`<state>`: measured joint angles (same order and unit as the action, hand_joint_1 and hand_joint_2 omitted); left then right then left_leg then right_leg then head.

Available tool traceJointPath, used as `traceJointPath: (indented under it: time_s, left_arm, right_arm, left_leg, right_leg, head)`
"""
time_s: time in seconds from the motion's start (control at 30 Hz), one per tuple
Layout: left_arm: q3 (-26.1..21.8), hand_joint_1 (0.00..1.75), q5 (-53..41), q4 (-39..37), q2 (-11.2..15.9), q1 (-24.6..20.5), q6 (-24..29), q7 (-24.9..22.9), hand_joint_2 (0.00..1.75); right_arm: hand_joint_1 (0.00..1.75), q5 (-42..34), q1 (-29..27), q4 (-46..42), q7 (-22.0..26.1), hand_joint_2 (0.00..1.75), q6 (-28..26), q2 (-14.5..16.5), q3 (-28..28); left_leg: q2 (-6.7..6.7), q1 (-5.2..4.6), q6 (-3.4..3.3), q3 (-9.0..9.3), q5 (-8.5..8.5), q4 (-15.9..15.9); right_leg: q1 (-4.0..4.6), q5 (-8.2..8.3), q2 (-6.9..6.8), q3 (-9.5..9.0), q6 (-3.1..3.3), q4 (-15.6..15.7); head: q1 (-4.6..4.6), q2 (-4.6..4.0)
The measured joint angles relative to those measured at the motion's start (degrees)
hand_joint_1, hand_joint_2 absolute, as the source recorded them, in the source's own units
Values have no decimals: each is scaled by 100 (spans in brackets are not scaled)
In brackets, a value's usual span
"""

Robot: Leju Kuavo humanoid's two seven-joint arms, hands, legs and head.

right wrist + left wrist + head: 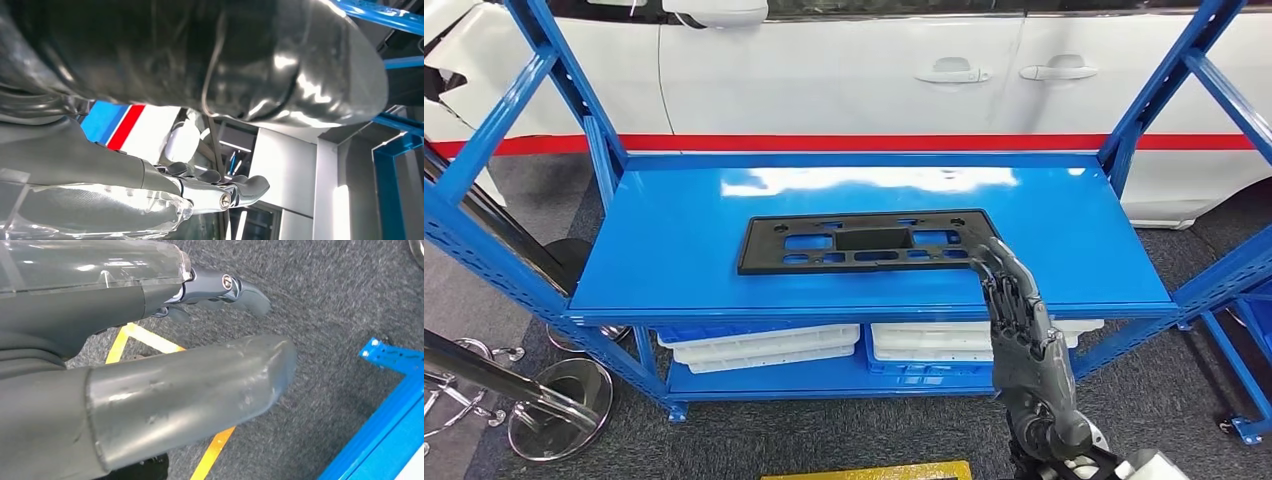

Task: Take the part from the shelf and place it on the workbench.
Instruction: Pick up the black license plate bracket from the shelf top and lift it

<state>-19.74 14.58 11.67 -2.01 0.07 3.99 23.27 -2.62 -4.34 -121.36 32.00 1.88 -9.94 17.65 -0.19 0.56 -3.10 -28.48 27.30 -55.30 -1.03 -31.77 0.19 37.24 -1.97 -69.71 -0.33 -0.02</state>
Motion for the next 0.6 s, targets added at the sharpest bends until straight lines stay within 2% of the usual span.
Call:
traceJointPath:
  time_s: [0.03,0.07,0.1,0.13,0.17,0.27,0.3,0.33,0.4,0.43,0.47,0.5,0.57,0.6]
  left_arm:
    - [0,0,-23,0,-1,1,14,9,0]
    - [0,0,-47,0,-1,-1,33,12,0]
    - [0,0,-64,0,-2,-8,55,7,0]
    - [0,0,-74,0,-2,-13,75,-8,0]
    - [0,0,-78,0,-2,-16,88,-25,0]
    - [0,0,-80,0,-1,-28,104,-51,0]
    - [0,0,-82,0,-1,-35,105,-55,0]
    - [0,0,-86,0,-2,-41,105,-56,0]
    - [0,0,-94,0,-3,-38,104,-56,0]
    - [0,0,-97,0,-2,-32,104,-56,0]
    - [0,0,-100,0,-2,-27,104,-56,0]
    - [0,0,-105,0,-2,-23,104,-56,0]
    - [0,0,-117,0,4,-23,104,-55,0]
    - [1,0,-123,0,8,-27,103,-55,0]
  right_arm:
    - [0,-1,-3,-2,1,0,2,0,-8]
    - [0,-2,-6,-3,2,0,4,0,-14]
    - [0,-4,-9,-5,5,0,7,0,-19]
    - [0,-7,-16,-6,8,0,9,0,-22]
    - [0,-9,-23,-6,11,0,13,0,-23]
    - [0,-11,-29,-8,17,0,26,0,-25]
    - [0,-11,-27,-8,19,0,28,0,-25]
    - [0,-11,-27,-8,19,0,28,0,-25]
    - [0,-13,-27,-7,20,0,28,0,-23]
    - [0,-13,-29,-6,19,0,28,0,-23]
    - [0,-13,-29,-6,19,0,28,0,-23]
    - [0,-13,-30,-6,19,0,28,0,-23]
    - [0,-13,-29,-6,19,0,28,0,-23]
    - [0,-13,-28,-6,20,0,28,0,-23]
  left_leg:
    - [-1,3,20,54,39,0]
    - [-4,-1,45,101,77,-6]
    - [-7,-6,82,121,114,-14]
    - [-7,-13,122,129,145,-23]
    - [-7,-23,165,137,153,-44]
    - [1,-17,267,121,240,-196]
    - [2,-6,286,37,363,-378]
    - [4,4,302,-124,544,-695]
    - [3,11,322,-537,894,-1445]
    - [3,11,321,-693,961,-1689]
    - [3,10,309,-747,900,-1713]
    - [3,8,287,-699,724,-1521]
    - [6,-14,205,-415,249,-750]
    - [6,-36,169,-298,127,-419]
  right_leg:
    - [-4,298,-6,-121,14,407]
    - [1,485,-13,-239,32,772]
    - [13,580,-21,-322,60,1037]
    - [26,621,-25,-358,96,1182]
    - [38,582,-23,-357,137,1190]
    - [21,627,-9,-413,255,1225]
    - [18,620,-10,-435,287,1233]
    - [23,608,-17,-443,311,1240]
    - [43,587,-22,-444,345,1236]
    - [53,578,-20,-449,354,1234]
    - [61,568,-16,-461,359,1233]
    - [70,556,-11,-482,360,1232]
    - [85,530,-6,-530,352,1231]
    - [87,524,-4,-536,339,1229]
  head:
    - [0,0]
    - [1,0]
    - [0,0]
    - [1,0]
    - [0,0]
    - [-1,0]
    - [-1,0]
    - [-2,0]
    - [-3,0]
    - [-4,0]
    - [-3,0]
    - [-4,0]
    - [-2,0]
    - [-2,0]
